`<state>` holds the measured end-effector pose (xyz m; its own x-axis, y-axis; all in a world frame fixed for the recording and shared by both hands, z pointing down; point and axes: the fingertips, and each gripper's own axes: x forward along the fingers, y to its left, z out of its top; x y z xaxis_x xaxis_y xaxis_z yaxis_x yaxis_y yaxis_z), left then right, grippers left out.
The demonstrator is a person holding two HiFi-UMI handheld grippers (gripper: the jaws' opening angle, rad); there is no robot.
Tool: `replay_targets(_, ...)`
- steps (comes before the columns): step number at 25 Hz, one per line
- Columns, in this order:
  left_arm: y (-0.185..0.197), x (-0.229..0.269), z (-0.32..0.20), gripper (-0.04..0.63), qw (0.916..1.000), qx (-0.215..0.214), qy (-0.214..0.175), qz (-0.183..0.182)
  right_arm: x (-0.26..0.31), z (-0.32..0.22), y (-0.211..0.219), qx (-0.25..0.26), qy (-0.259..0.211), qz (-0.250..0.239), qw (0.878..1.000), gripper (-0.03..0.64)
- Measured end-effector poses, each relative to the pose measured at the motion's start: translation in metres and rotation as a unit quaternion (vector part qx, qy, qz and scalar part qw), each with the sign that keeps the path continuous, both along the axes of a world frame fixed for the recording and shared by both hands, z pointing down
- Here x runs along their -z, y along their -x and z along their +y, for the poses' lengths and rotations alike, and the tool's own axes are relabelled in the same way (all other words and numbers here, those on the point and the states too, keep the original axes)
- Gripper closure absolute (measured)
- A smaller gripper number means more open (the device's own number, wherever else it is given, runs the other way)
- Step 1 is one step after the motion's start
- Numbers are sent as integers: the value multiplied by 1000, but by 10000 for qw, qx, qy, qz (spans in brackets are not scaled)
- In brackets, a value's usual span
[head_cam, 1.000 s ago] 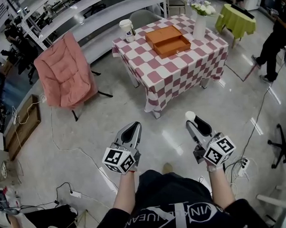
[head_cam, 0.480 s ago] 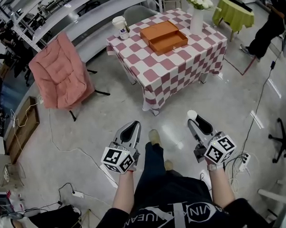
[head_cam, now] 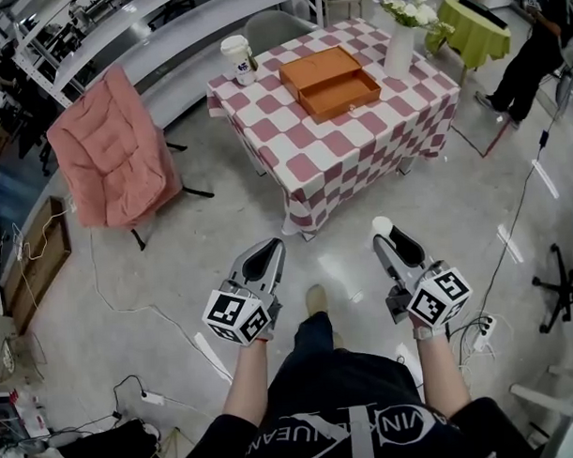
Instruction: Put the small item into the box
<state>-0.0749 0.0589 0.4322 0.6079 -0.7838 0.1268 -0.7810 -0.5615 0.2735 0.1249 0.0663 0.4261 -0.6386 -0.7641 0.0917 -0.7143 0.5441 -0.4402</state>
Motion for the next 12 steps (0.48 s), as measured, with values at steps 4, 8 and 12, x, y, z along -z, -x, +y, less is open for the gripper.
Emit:
replay_targets(4,0,-8,-25,575,9999,-2,114,72,-1,-24,2,21,36,26,10000,457)
replay_targets(8,0,-10,-53,575,9998,-39,153,83,-4,-48,1,-37,105,-14,9999,457)
replay_targets(12,-3,-12,-81,575,9997,-131,177,81,-6,-68,0,-101,137,-28,9999,458)
